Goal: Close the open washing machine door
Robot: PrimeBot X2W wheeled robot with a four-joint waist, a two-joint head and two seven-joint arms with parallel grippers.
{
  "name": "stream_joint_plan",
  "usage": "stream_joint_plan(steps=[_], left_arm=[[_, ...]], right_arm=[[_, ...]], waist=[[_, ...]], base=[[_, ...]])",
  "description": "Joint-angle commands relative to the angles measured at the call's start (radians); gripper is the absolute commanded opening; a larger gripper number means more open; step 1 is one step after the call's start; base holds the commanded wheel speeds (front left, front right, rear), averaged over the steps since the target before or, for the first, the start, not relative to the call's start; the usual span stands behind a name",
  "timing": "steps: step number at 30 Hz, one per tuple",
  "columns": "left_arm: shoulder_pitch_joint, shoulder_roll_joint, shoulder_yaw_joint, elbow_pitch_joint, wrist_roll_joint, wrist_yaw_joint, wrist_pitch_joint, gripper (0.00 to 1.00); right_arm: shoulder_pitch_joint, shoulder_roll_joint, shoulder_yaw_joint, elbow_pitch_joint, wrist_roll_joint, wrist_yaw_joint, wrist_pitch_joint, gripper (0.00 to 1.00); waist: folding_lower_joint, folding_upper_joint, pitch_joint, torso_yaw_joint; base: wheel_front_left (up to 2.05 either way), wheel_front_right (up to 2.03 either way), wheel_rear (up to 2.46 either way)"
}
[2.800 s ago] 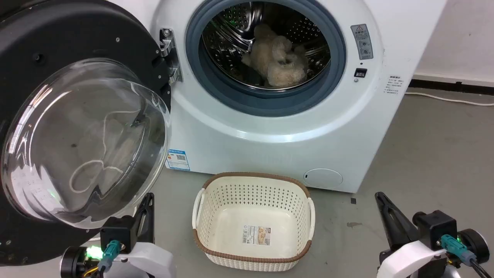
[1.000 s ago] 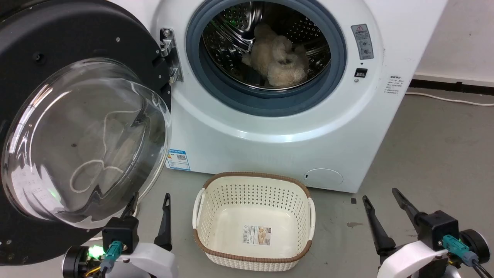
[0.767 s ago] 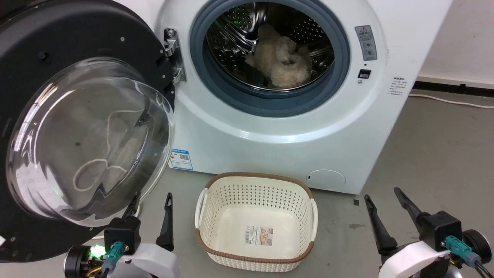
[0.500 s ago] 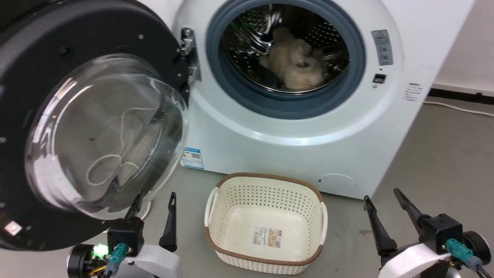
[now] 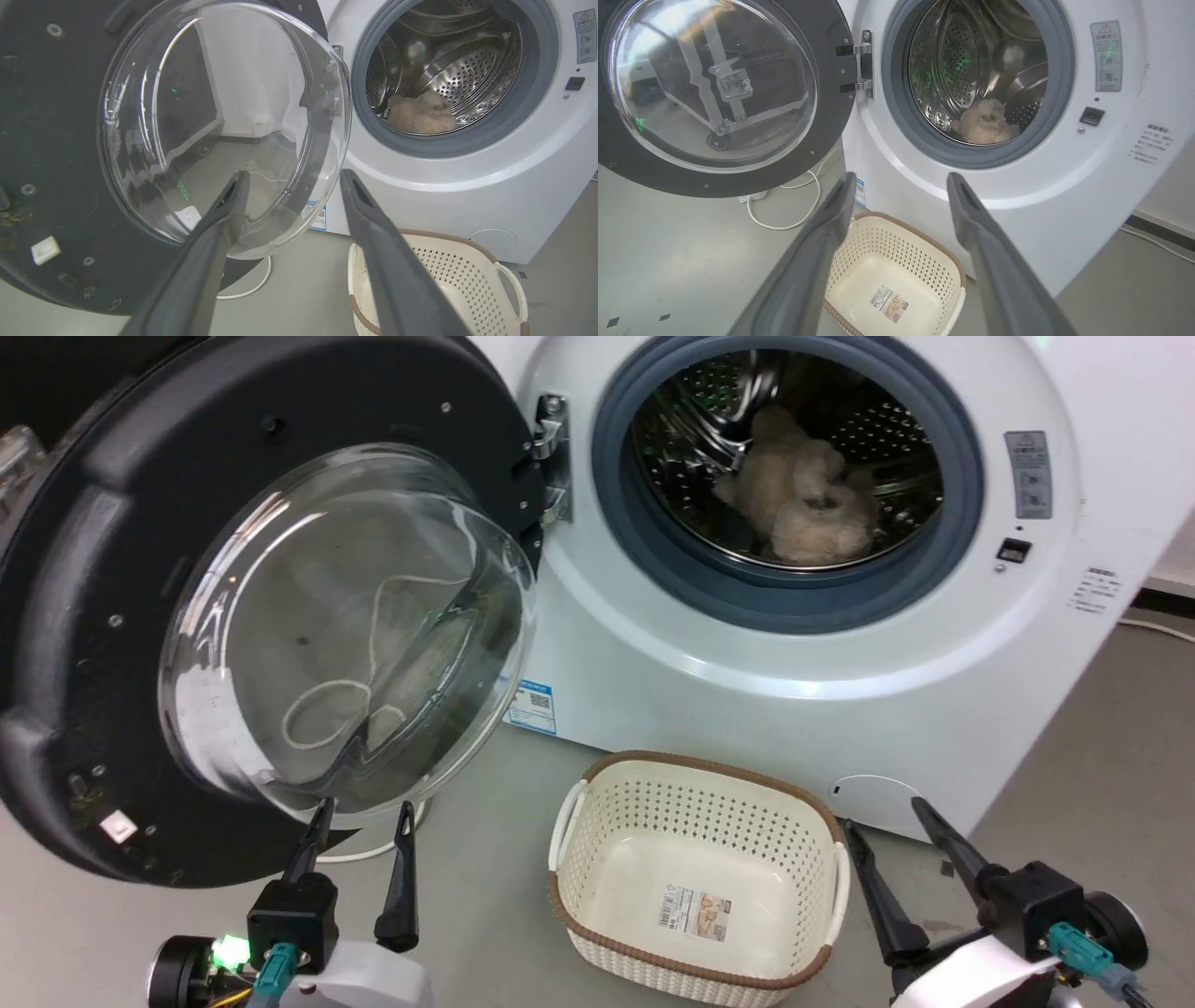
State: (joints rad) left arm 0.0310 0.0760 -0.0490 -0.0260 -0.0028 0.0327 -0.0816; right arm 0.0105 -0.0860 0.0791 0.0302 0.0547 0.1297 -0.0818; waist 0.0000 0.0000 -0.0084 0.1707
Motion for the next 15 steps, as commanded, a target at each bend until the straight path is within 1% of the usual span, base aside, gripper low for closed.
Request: stream_joint_plan(steps=[1,15], left_arm=[[0.014,0.005,-0.002,-0.006,0.0,0.005,-0.009,1.0],[0.036,0.016,-0.018,-0.036,0.002,0.032,-0.038,1.0]], right_arm=[[-0.014,-0.007,0.007,0.005,0.007,0.0,-0.009,1.0],[-0.042,-0.028,0.064,0.029,0.038,0.0,-0.038,1.0]], waist=[[0.0,0.0,0.001,0.005],[0.0,0.0,0.005,0.066]], base=[[0.0,0.0,0.0],[-0.03,-0.03,-0.03]])
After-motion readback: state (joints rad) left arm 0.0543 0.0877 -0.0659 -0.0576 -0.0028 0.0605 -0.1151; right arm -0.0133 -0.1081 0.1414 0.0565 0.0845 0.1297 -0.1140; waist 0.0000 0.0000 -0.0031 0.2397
